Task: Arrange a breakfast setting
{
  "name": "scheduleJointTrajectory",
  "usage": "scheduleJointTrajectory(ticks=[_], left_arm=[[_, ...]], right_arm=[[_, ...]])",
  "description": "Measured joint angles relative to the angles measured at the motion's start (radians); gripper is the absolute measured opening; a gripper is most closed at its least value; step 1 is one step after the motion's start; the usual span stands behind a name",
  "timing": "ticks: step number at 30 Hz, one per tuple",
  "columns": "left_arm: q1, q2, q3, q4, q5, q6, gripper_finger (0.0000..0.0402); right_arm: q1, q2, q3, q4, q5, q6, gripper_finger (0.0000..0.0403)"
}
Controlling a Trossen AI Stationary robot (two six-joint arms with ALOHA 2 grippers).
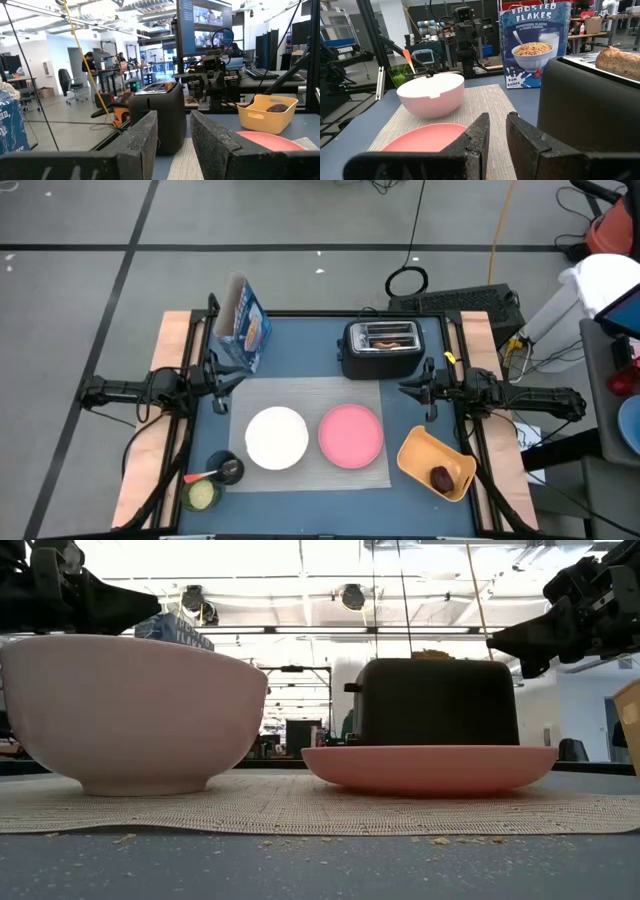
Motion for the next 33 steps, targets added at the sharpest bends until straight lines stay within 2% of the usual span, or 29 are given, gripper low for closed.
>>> scheduleJointTrajectory(ticks=[33], left_arm=[[0.0,0.0,0.0,0.02,0.0,0.032,0.0124]], right_arm=[[0.0,0.0,0.0,0.0,0.0,0.0,0.0059]])
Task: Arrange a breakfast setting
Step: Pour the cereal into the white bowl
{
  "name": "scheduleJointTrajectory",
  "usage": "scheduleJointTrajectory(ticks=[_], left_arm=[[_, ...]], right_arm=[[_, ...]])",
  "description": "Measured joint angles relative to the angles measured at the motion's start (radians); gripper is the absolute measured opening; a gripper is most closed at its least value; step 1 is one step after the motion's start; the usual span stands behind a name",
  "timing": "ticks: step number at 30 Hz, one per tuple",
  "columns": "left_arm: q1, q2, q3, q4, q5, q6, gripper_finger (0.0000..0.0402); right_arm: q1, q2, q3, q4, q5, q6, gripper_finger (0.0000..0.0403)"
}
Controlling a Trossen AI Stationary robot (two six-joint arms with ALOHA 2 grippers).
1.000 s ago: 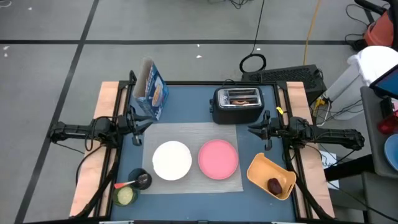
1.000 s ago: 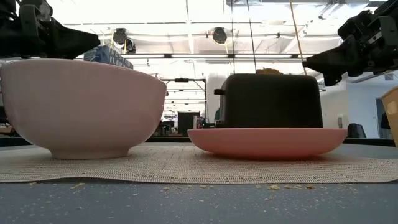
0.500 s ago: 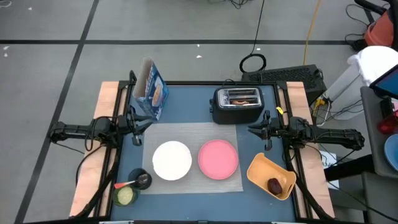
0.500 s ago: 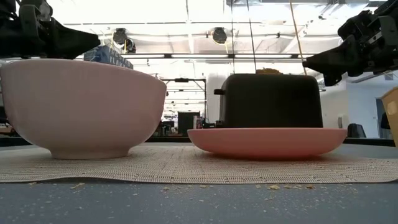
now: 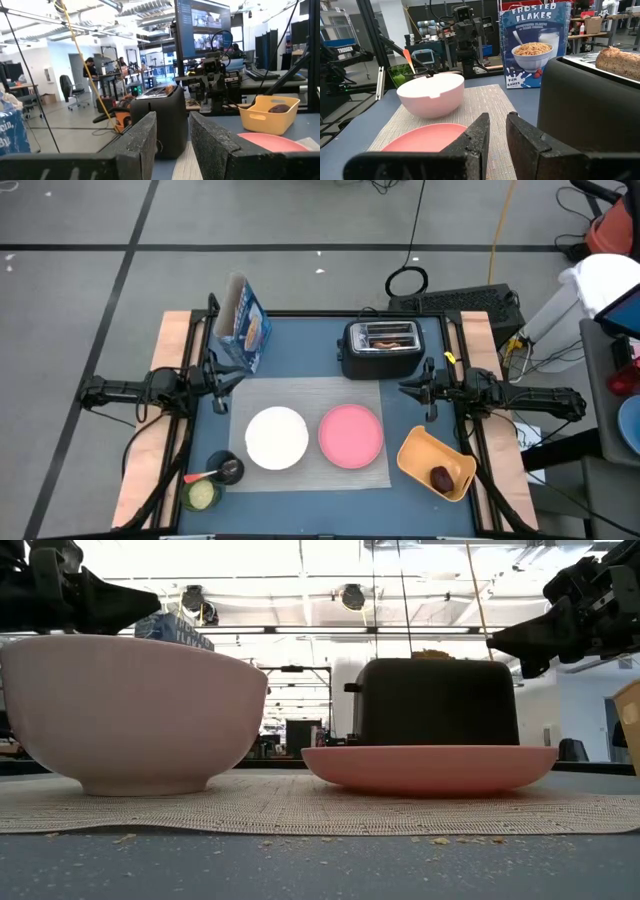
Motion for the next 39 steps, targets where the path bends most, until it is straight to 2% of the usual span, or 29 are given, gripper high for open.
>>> scheduleJointTrajectory(ticks=[25,29,39], left_arm=[[0.0,0.0,0.0,0.003,0.0,0.025,0.0128],[0.0,0.0,0.0,0.004,0.0,0.019,0.016],[0.0,0.0,0.0,0.022,-0.054,-0.008,0.0289]], right_arm=[[0.0,0.0,0.0,0.0,0.0,0.0,0.0059],[0.0,0.0,0.0,0.0,0.0,0.0,0.0059],[0.0,0.0,0.0,0.0,0.0,0.0,0.0059]])
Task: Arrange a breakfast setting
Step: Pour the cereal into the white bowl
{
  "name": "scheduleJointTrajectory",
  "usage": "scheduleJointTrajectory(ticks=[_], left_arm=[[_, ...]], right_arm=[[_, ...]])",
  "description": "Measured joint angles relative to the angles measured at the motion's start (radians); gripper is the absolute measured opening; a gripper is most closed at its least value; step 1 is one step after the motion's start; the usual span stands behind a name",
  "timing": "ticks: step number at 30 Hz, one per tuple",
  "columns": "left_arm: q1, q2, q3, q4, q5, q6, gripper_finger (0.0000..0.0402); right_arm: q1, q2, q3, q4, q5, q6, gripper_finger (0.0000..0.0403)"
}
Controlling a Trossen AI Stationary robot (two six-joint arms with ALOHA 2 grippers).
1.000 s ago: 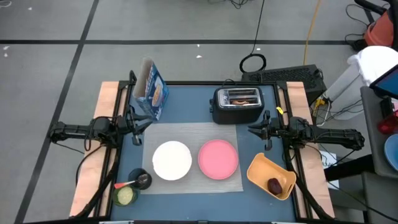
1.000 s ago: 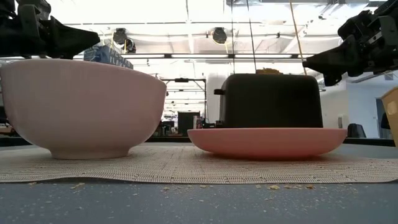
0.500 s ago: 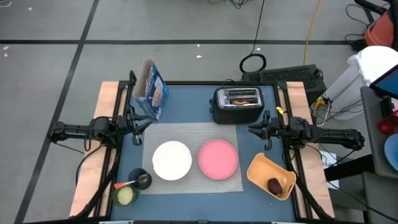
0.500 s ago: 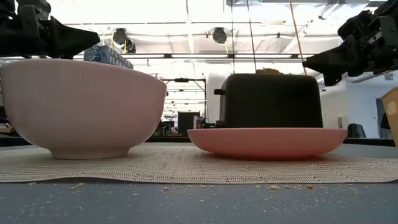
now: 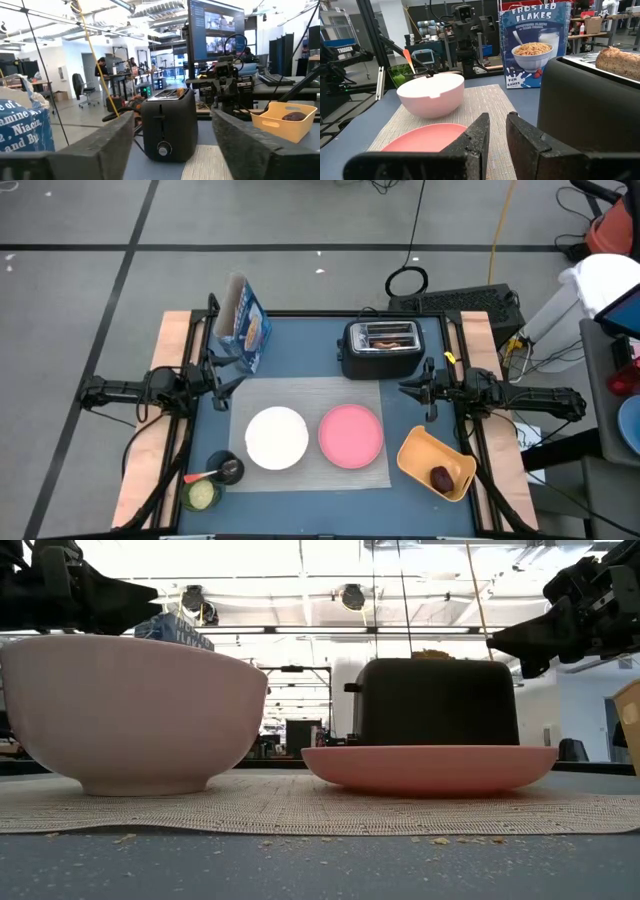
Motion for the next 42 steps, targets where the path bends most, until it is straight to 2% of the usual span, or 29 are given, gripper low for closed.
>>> scheduleJointTrajectory(ticks=[4,8,18,23,27,35,42], left_arm=[[0.0,0.0,0.0,0.0,0.0,-0.001,0.0326],[0.0,0.0,0.0,0.024,0.001,-0.023,0.0345],[0.0,0.0,0.0,0.259,0.001,-0.034,0.0347],[0.0,0.0,0.035,0.314,-0.005,0.047,0.0347],[-0.001,0.0,0.082,0.312,-0.077,0.097,0.0347],[0.0,0.0,0.118,0.29,-0.348,0.201,0.0347],[0.0,0.0,0.118,0.111,-0.423,0.144,0.0347]], right_arm=[[0.0,0.0,0.0,0.0,0.0,0.0,0.0059],[0.0,0.0,0.0,0.0,0.0,0.0,0.0059],[0.0,0.0,0.0,0.0,0.0,0.0,0.0059],[0.0,0.0,0.0,0.0,0.0,0.0,0.0059],[0.0,0.0,0.0,0.0,0.0,0.0,0.0059],[0.0,0.0,0.0,0.0,0.0,0.0,0.0059],[0.0,0.0,0.0,0.0,0.0,0.0,0.0059]])
